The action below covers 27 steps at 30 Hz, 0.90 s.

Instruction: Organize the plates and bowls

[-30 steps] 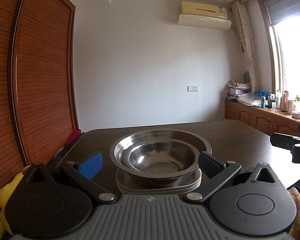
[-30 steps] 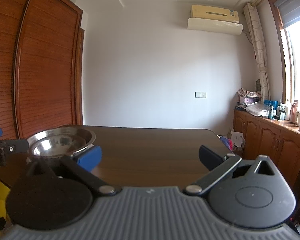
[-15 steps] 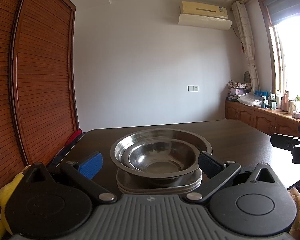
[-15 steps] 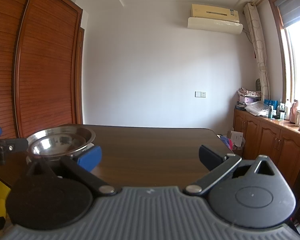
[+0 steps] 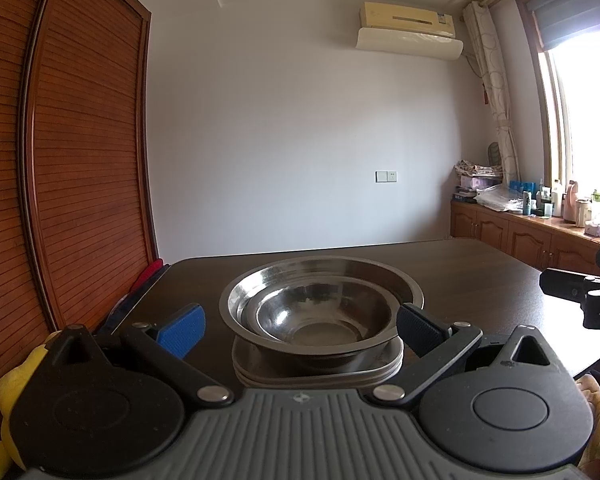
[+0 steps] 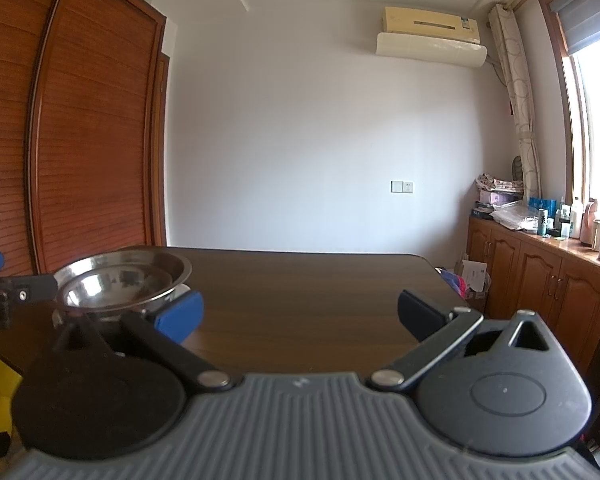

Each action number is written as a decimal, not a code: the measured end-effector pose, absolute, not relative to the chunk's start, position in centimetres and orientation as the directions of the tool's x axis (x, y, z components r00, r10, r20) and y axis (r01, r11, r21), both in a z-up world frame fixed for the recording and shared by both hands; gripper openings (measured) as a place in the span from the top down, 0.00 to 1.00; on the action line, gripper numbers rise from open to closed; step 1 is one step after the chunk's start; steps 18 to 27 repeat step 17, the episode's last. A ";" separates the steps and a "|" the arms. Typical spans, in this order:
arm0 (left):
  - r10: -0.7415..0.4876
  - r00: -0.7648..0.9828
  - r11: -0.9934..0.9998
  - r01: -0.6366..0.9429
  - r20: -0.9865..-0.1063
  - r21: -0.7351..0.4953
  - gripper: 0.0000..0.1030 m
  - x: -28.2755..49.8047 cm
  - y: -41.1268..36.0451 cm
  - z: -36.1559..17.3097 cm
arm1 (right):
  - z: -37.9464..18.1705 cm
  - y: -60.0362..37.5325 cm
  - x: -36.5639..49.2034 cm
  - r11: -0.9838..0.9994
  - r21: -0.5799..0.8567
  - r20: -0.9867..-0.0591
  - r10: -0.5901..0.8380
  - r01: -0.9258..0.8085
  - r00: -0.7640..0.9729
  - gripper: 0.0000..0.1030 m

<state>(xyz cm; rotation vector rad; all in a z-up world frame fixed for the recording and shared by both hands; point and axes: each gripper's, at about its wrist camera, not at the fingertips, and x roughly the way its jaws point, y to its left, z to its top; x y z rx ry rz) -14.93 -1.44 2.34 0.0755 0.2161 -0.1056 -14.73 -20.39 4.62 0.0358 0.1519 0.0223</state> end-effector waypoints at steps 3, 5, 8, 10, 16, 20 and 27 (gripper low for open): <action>-0.097 0.971 0.991 0.114 -0.217 0.064 0.00 -14.9 -1.5 2.4 | 4.6 -20.4 -14.7 0.999 0.038 -0.152 0.026 -0.021 0.988 0.00; -0.097 0.971 0.992 0.113 -0.218 0.063 0.00 -14.9 -1.5 2.4 | 4.6 -20.4 -14.8 0.999 0.036 -0.150 0.026 -0.020 0.988 0.00; -0.095 0.971 0.992 0.111 -0.219 0.064 0.00 -14.9 -1.6 2.4 | 4.6 -20.4 -14.7 0.999 0.037 -0.149 0.024 -0.019 0.988 0.00; -0.095 0.971 0.992 0.111 -0.218 0.062 0.00 -14.9 -1.6 2.4 | 4.6 -20.5 -14.8 0.999 0.036 -0.149 0.023 -0.018 0.989 0.00; -0.096 0.971 0.992 0.112 -0.217 0.064 0.00 -14.9 -1.6 2.4 | 4.6 -20.6 -14.7 0.999 0.037 -0.151 0.024 -0.018 0.988 0.00; -0.096 0.971 0.992 0.113 -0.217 0.064 0.00 -14.9 -1.6 2.4 | 4.6 -20.6 -14.8 0.999 0.037 -0.151 0.024 -0.018 0.988 0.00; -0.096 0.971 0.992 0.113 -0.217 0.064 0.00 -14.9 -1.6 2.4 | 4.6 -20.6 -14.8 0.999 0.037 -0.151 0.024 -0.018 0.988 0.00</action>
